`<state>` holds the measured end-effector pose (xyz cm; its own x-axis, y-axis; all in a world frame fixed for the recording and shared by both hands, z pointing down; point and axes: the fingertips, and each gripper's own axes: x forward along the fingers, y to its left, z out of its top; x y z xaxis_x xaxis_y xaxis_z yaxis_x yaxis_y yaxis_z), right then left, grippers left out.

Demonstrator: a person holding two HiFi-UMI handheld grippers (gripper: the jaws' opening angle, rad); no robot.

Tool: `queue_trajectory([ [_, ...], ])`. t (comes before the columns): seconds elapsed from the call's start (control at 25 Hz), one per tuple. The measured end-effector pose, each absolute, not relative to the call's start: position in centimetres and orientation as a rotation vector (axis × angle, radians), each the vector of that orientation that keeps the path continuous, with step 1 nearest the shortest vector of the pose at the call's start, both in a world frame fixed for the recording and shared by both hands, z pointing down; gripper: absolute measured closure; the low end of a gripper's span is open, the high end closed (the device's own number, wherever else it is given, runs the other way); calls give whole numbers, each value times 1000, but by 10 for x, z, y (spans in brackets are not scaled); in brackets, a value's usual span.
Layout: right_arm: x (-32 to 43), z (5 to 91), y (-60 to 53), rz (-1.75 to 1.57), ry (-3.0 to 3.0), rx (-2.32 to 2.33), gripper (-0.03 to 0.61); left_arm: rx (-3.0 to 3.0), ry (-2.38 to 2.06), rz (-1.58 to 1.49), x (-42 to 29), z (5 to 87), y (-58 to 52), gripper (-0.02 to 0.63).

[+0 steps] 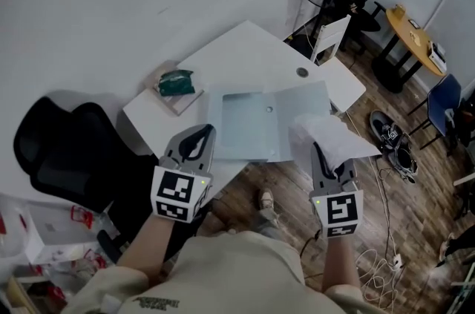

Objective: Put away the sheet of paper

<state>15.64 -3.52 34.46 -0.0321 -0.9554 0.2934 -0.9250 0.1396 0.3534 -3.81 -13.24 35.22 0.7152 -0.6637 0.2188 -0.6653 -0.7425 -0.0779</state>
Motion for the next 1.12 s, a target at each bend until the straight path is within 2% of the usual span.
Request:
queue_trajectory([
  [0.84,200,441,-196,174,-2254,1356,554,2533,-1450,544,-4,433,-230,589],
  [1.12,199,491,-228,386,-2320,1257,554,2396,-1483,653,-3,479,-250,589],
])
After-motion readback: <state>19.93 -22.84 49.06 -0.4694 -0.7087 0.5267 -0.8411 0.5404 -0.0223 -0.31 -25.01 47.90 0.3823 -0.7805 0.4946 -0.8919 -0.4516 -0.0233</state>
